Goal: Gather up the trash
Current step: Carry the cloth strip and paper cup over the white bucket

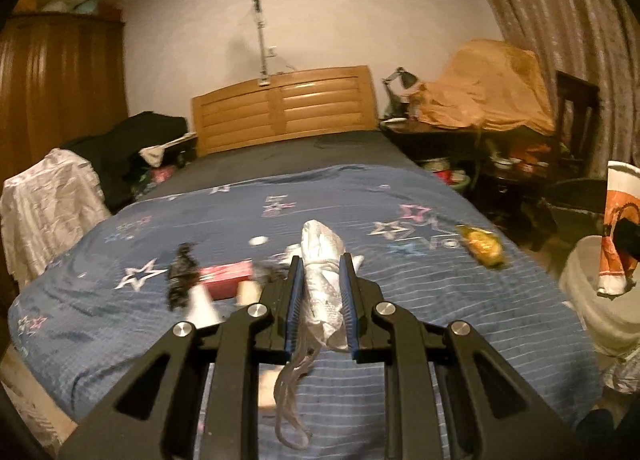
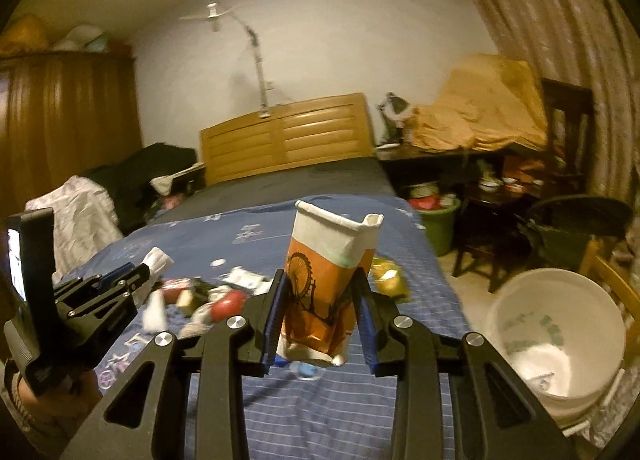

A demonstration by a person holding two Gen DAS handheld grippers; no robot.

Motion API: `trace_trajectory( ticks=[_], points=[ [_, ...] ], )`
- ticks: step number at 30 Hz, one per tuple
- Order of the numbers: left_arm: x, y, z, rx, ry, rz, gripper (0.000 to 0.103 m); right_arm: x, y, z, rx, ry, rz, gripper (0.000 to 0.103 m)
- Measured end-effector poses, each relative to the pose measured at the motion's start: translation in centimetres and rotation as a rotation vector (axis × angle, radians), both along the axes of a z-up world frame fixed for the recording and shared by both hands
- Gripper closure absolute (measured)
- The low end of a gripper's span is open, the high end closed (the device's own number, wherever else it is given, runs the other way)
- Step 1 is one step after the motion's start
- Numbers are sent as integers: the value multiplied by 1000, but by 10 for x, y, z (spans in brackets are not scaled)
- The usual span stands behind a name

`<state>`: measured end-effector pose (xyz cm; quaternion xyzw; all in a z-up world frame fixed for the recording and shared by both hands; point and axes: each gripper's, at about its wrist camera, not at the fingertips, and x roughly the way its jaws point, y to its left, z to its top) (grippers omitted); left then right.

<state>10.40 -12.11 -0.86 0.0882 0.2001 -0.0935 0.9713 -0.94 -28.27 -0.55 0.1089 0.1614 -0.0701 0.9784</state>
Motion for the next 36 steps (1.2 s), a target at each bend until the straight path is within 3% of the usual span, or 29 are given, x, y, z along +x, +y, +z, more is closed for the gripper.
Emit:
trace_trajectory(
  ticks=[11, 24, 30, 36],
  points=[
    [4, -128, -10, 18, 31, -214, 86, -43, -138, -21, 70, 1, -216, 69],
    [4, -273, -31, 44, 97, -473, 86, -76, -279, -33, 16, 82, -403, 68],
    [-1, -316, -39, 69, 118, -561, 86, -76, -319, -42, 32, 146, -418, 68],
    [-5, -346, -50, 102, 140, -629, 86, -70, -327, -52, 68, 173, -395, 67]
  ],
)
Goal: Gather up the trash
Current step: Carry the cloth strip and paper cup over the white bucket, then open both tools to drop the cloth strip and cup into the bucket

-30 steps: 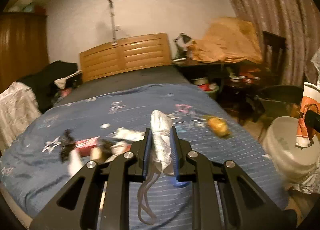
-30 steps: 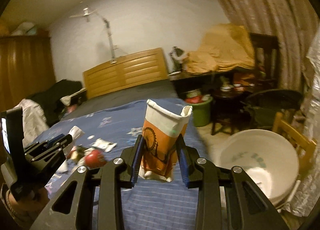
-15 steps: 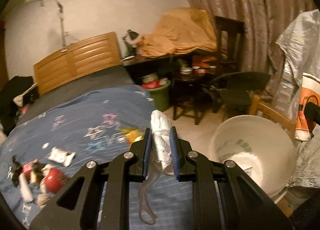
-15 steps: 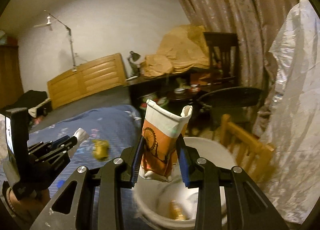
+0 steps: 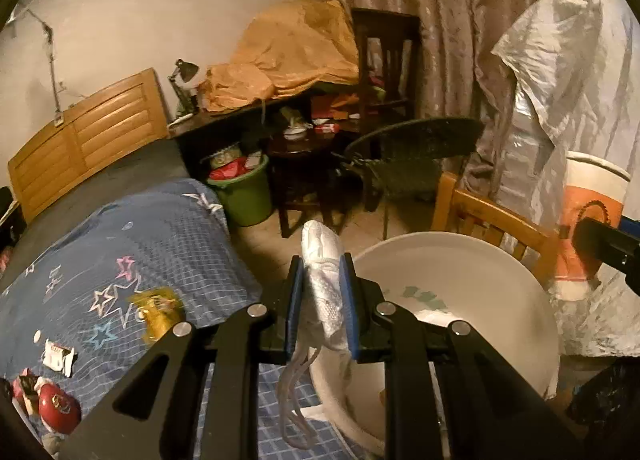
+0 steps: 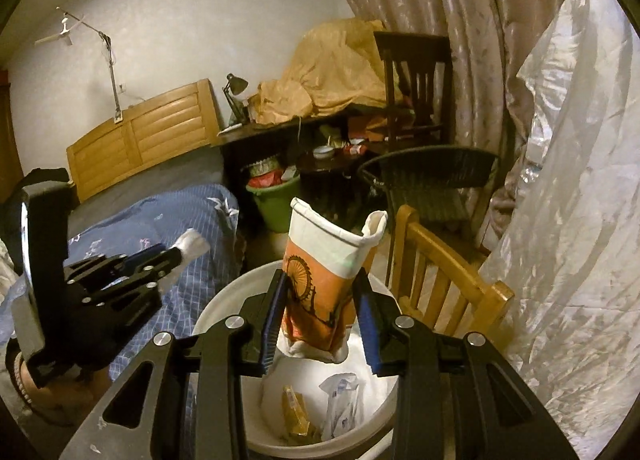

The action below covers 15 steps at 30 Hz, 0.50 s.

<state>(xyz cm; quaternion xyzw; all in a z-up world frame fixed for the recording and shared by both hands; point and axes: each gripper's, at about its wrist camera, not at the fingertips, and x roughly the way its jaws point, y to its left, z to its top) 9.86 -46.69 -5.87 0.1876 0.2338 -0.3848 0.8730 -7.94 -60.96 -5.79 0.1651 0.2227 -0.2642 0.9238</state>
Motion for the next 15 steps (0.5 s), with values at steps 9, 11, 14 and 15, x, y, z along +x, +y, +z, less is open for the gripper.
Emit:
trace_trajectory(
  ticks=[9, 11, 14, 15],
  points=[
    [-2, -17, -14, 36, 19, -44, 85, 15, -1, -15, 64, 33, 51, 67],
    [-2, -19, -17, 41, 23, -47, 85, 16, 3, -19, 68, 41, 56, 67],
    [-4, -22, -19, 47, 24, -54, 85, 18, 3, -23, 78, 50, 60, 67],
    [-5, -23, -20, 49, 26, -58, 85, 19, 3, -25, 80, 52, 61, 67]
  ],
)
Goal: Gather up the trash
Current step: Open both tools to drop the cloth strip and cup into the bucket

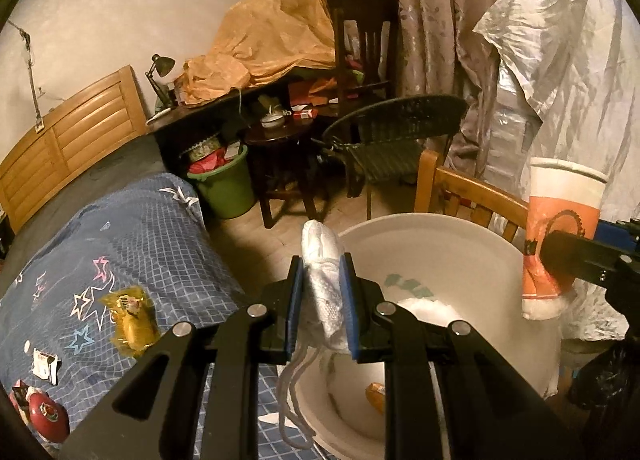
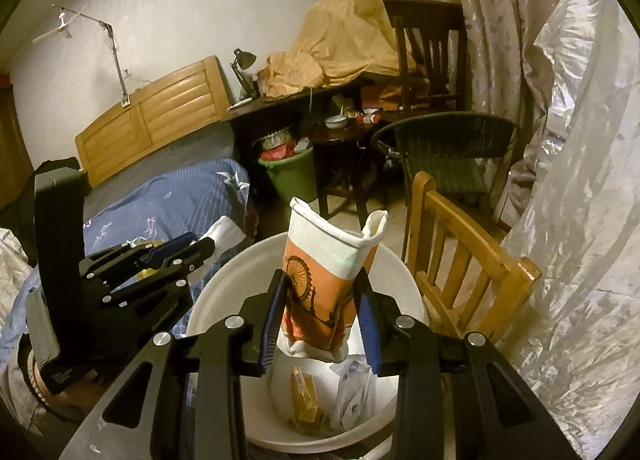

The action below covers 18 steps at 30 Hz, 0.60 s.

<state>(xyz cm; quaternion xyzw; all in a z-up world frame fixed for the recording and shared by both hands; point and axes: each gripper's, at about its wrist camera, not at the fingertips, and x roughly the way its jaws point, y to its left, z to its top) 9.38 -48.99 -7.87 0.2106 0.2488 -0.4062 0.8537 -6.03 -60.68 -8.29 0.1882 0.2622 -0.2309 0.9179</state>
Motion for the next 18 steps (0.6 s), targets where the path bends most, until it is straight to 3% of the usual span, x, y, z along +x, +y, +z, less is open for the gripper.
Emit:
trace_trajectory(
  ticks=[10, 14, 18],
  points=[
    [-2, -11, -8, 29, 26, -29, 83, 15, -6, -5, 11, 6, 11, 62],
    [-2, -13, -11, 38, 18, -17, 54, 18, -12, -10, 21, 12, -8, 49],
    [-1, -13, -12, 42, 16, -11, 53, 16, -14, -15, 33, 7, -19, 48]
  ],
)
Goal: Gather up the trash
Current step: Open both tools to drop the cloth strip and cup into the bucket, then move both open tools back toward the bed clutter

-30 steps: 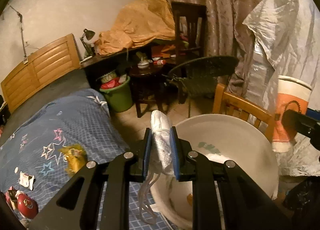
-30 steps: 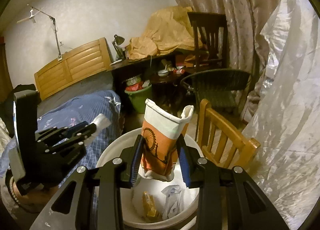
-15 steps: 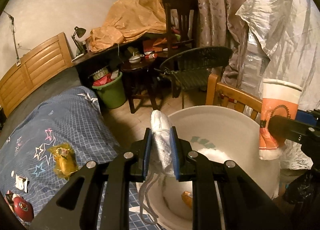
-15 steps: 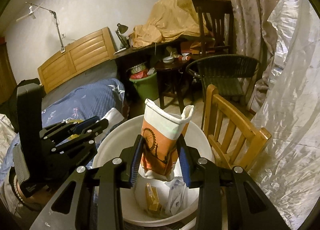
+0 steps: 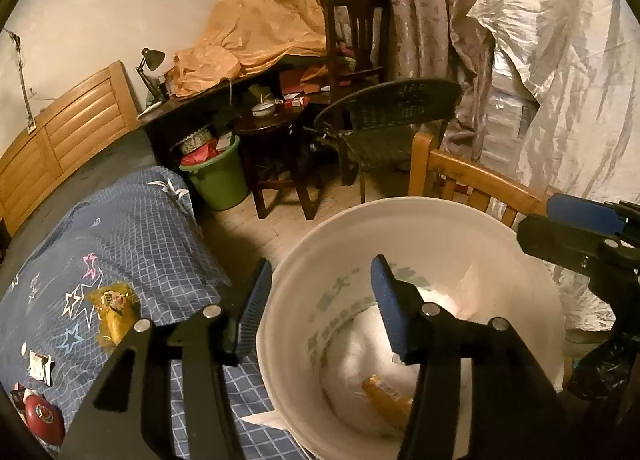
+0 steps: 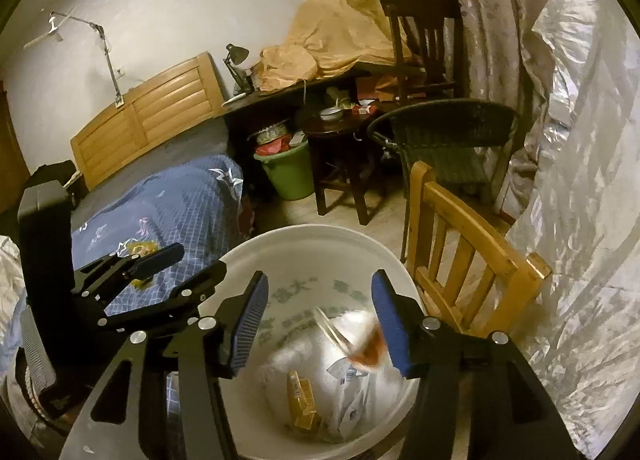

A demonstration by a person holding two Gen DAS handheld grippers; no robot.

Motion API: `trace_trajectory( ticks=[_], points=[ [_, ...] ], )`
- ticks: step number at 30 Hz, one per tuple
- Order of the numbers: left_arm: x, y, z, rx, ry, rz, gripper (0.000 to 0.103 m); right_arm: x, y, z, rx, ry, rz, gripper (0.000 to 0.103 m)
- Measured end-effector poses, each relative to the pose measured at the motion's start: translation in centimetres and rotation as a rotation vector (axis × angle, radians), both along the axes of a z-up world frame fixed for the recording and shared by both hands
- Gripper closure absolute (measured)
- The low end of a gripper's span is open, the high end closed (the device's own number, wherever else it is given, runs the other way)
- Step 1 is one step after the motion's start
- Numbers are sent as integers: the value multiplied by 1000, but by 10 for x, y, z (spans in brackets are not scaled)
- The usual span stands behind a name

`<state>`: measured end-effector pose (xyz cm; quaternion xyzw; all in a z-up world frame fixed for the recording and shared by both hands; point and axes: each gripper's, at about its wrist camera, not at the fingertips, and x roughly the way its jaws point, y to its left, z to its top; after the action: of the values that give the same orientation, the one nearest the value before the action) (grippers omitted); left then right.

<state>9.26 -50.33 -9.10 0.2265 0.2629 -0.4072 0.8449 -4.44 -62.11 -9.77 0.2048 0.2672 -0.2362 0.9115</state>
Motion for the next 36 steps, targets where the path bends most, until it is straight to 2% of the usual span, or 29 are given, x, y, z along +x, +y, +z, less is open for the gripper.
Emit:
trace_trajectory(
  ticks=[11, 16, 17, 22, 27, 31, 36],
  points=[
    [-2, 8, 0, -2, -11, 18, 53, -2, 8, 0, -1, -19, -8, 48],
    [2, 29, 7, -24, -15, 73, 53, -6, 28, 7, -39, -73, -15, 48],
    [3, 36, 9, -34, -15, 88, 50, -6, 32, 8, -51, -78, -18, 48],
    [12, 75, 22, -73, -21, 190, 45, -12, 70, 21, -176, -149, -51, 47],
    [24, 126, 37, -128, -1, 288, 42, -13, 112, 29, -265, -236, -66, 41],
    [32, 170, 50, -170, 7, 359, 38, -5, 145, 29, -278, -257, -33, 39],
    [45, 240, 65, -221, 6, 470, 33, 19, 185, 25, -256, -235, 41, 34]
  ],
)
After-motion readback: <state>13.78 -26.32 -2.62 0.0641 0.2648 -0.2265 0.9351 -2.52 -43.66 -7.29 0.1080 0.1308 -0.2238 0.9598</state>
